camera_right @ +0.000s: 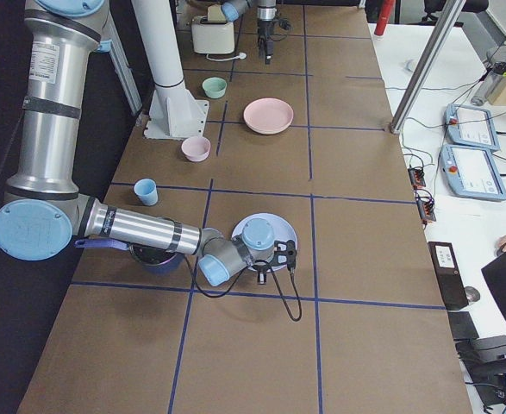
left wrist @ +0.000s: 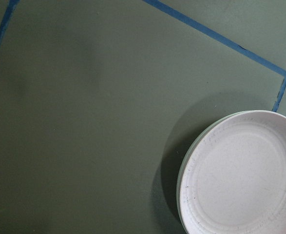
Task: Stack three plates with pink and blue
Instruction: 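Lift the blue plate with the right gripper toward the pink plate, then lower the blue plate onto the pink plate and open the right gripper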
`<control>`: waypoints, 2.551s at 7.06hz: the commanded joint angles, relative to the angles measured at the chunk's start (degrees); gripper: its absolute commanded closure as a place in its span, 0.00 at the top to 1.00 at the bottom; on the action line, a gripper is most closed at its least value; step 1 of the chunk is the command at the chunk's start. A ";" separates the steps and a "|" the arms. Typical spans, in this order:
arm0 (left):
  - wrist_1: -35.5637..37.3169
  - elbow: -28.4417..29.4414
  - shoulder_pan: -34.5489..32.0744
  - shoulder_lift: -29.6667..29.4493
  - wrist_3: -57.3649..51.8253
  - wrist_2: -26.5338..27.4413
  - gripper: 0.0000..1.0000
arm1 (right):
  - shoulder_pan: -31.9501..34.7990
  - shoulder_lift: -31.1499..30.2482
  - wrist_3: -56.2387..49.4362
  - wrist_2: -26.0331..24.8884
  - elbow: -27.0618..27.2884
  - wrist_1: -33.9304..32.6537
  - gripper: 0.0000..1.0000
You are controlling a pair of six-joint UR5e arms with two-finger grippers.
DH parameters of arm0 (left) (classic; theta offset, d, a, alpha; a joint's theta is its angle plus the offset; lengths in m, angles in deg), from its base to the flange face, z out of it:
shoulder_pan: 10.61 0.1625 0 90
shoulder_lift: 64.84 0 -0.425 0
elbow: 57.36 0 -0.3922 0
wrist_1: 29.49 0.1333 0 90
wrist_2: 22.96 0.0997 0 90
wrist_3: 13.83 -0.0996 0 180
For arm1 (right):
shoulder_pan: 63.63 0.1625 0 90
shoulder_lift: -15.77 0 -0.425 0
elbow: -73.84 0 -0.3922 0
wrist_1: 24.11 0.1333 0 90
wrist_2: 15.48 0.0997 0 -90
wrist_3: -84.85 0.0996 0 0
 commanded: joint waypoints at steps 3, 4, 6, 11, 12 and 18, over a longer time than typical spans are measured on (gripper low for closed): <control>1.87 0.18 -7.82 10.94 -25.67 -0.69 1.00 | 4.97 6.41 13.09 8.68 8.87 -0.93 0.00; 4.50 0.09 -10.98 13.49 -35.15 -0.87 1.00 | 4.88 10.62 21.32 8.95 10.37 -1.03 0.00; 5.75 1.40 -20.54 17.98 -50.90 -5.59 1.00 | -0.63 17.57 32.69 7.29 12.14 -1.12 0.00; 6.63 9.84 -30.61 18.18 -67.42 -9.39 1.00 | -29.95 28.05 48.28 -21.74 21.54 -13.85 0.00; 6.37 10.28 -31.13 18.35 -67.42 -9.39 1.00 | -35.50 29.02 49.78 -27.38 21.38 -14.04 0.00; 5.75 12.74 -31.84 18.53 -69.44 -10.62 1.00 | -43.02 34.48 50.41 -34.03 20.24 -21.24 0.01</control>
